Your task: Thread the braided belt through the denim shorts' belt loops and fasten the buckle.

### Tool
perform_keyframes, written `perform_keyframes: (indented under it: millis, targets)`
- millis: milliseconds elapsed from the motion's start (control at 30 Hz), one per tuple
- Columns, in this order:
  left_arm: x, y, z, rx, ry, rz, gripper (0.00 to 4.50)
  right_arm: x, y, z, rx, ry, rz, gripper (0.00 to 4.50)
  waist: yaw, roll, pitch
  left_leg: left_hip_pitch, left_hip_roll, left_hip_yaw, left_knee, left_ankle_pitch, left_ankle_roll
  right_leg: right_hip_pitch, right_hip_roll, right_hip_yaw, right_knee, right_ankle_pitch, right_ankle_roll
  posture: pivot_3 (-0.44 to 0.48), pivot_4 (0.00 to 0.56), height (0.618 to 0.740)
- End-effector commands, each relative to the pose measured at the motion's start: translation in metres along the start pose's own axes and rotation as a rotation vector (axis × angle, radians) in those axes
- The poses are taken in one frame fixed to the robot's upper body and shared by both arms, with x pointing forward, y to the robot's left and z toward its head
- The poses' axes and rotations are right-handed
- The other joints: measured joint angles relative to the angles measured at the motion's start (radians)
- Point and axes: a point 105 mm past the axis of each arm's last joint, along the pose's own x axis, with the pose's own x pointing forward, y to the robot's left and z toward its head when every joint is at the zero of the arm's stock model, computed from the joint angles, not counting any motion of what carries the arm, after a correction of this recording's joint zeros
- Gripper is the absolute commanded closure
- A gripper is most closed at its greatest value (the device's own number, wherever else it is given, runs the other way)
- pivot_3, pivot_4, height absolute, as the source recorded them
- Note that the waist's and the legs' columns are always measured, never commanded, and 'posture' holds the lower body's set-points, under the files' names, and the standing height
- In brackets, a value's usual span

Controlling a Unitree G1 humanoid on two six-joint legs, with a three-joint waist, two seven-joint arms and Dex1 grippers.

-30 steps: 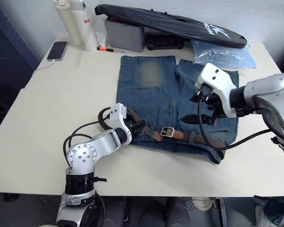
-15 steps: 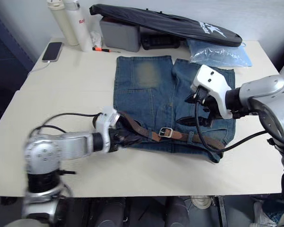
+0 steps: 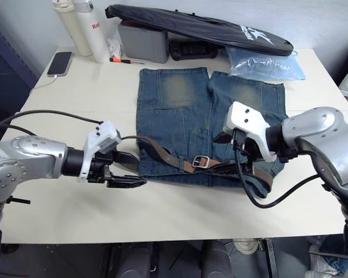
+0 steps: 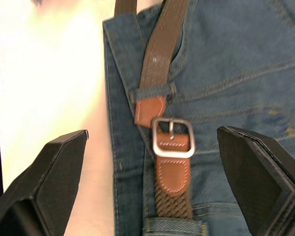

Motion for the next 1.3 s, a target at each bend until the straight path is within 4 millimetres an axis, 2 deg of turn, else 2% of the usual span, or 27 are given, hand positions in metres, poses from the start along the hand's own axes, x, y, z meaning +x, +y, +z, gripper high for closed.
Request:
perform_keyframes:
  millis: [33, 233, 333, 433, 533, 633, 733, 833, 1000, 1100, 1233, 1300]
  targets:
    - [-0.003, 0.006, 0.0, 0.084, 0.032, -0.002, 1.75, 0.001, 0.007, 0.003, -0.062, 0.006, -0.01, 0.0, 0.0, 0.0, 0.0, 0.0, 0.0, 0.0, 0.0, 0.0, 0.0, 0.0, 0.0, 0.0, 0.0, 0.0, 0.0, 0.0, 0.15, 0.74]
    - [-0.005, 0.014, 0.019, 0.159, -0.006, -0.04, 4.43, 0.007, 0.012, 0.002, -0.056, -0.009, -0.028, 0.0, 0.003, 0.0, 0.0, 0.0, 0.0, 0.0, 0.0, 0.0, 0.0, -0.001, 0.0, 0.0, 0.0, 0.0, 0.0, 0.0, 0.15, 0.74]
    - [-0.002, 0.02, 0.022, 0.182, -0.01, -0.054, 4.43, 0.01, 0.013, 0.002, -0.053, -0.016, -0.038, 0.0, 0.002, 0.0, 0.0, -0.001, 0.0, 0.0, 0.001, 0.0, 0.0, 0.0, 0.0, 0.0, 0.001, 0.0, 0.0, 0.0, 0.15, 0.74]
    - [0.012, 0.029, 0.003, 0.222, 0.069, -0.052, 4.43, 0.012, 0.012, 0.004, -0.051, -0.027, -0.059, 0.0, 0.001, 0.0, 0.0, 0.0, 0.0, 0.001, 0.001, 0.0, 0.0, -0.001, 0.0, 0.0, 0.001, 0.0, 0.0, 0.0, 0.15, 0.74]
    - [0.032, 0.027, -0.019, 0.249, 0.12, -0.082, 4.43, 0.012, 0.009, 0.005, -0.063, -0.025, -0.094, 0.0, -0.002, 0.0, 0.0, 0.0, 0.0, 0.001, 0.001, 0.0, 0.0, -0.001, 0.0, 0.001, 0.001, 0.0, 0.0, 0.0, 0.15, 0.74]
    - [0.043, 0.028, -0.024, 0.28, 0.114, -0.079, 4.43, 0.012, 0.005, 0.006, -0.084, -0.018, -0.13, 0.0, 0.001, 0.0, 0.0, -0.001, 0.0, 0.001, 0.001, 0.0, 0.0, -0.001, 0.0, 0.001, 0.002, 0.0, 0.0, 0.0, 0.15, 0.74]
    - [0.058, 0.038, -0.029, 0.289, 0.113, -0.009, 4.43, 0.022, 0.003, 0.012, -0.096, -0.044, -0.164, 0.0, 0.002, 0.0, 0.0, -0.002, 0.0, 0.001, 0.003, 0.0, 0.0, -0.002, 0.0, 0.001, 0.002, 0.0, 0.0, 0.0, 0.15, 0.74]
    - [0.064, 0.043, -0.037, 0.305, 0.137, 0.021, 4.43, 0.033, 0.002, 0.006, -0.13, -0.004, -0.185, 0.0, 0.001, 0.0, 0.0, -0.002, 0.0, 0.001, 0.003, 0.0, 0.0, -0.002, 0.0, 0.001, 0.003, 0.0, 0.0, 0.0, 0.15, 0.74]
    - [0.067, 0.034, -0.05, 0.296, 0.159, 0.009, 4.43, 0.051, 0.005, 0.002, -0.205, -0.002, -0.169, 0.0, 0.0, 0.0, 0.0, -0.001, 0.0, 0.001, 0.003, 0.0, 0.0, -0.001, 0.0, 0.001, 0.003, 0.0, 0.0, 0.0, 0.15, 0.74]
    - [0.066, 0.028, -0.047, 0.258, 0.132, -0.003, 4.5, 0.057, 0.007, 0.001, -0.245, 0.002, -0.141, 0.93, 0.0, 0.0, 0.0, 0.0, 0.001, 0.001, 0.003, 0.0, 0.001, -0.001, 0.0, 0.002, 0.004, 0.0, 0.0, 0.0, 0.15, 0.74]
    - [0.062, 0.025, -0.04, 0.214, 0.098, -0.008, 4.5, 0.067, 0.009, 0.003, -0.304, 0.013, -0.118, 2.89, -0.001, 0.0, 0.0, 0.0, 0.001, 0.001, 0.004, 0.0, 0.001, -0.001, 0.0, 0.002, 0.004, 0.0, 0.0, 0.0, 0.15, 0.74]
    - [0.061, 0.024, -0.037, 0.2, 0.089, -0.009, 4.5, 0.071, 0.008, 0.004, -0.316, 0.01, -0.118, 2.89, -0.001, 0.0, 0.0, 0.0, 0.001, 0.001, 0.003, 0.0, 0.0, -0.001, 0.0, 0.002, 0.005, 0.0, 0.0, 0.0, 0.15, 0.74]
